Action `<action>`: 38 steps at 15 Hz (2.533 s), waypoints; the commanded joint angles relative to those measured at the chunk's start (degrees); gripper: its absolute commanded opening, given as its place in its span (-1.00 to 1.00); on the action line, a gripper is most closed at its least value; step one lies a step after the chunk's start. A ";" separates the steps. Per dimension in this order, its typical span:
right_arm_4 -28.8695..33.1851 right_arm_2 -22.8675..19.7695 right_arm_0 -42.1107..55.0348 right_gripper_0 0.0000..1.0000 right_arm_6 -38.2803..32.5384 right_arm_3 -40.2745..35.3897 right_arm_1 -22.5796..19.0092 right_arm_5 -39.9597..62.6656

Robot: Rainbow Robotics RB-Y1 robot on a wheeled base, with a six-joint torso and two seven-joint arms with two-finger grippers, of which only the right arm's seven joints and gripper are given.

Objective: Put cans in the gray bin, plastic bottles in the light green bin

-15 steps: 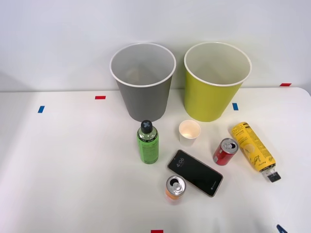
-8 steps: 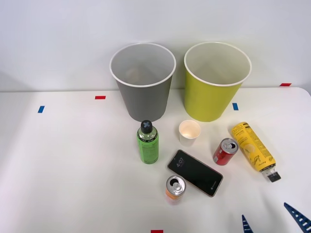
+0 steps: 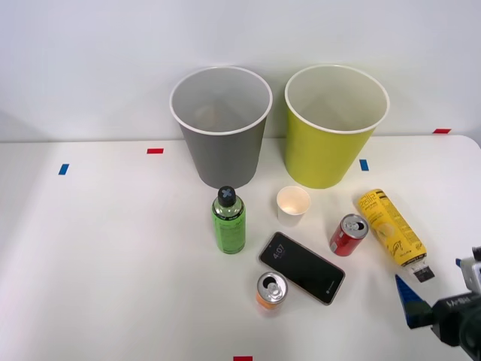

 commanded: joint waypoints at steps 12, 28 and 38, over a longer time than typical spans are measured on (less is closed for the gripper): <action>-14.64 -8.74 -38.24 1.00 -6.91 9.24 -5.14 50.67; -12.44 7.26 -57.14 1.00 -7.61 33.33 -7.86 52.52; -10.95 11.30 -64.17 1.00 -7.35 45.10 -4.52 48.74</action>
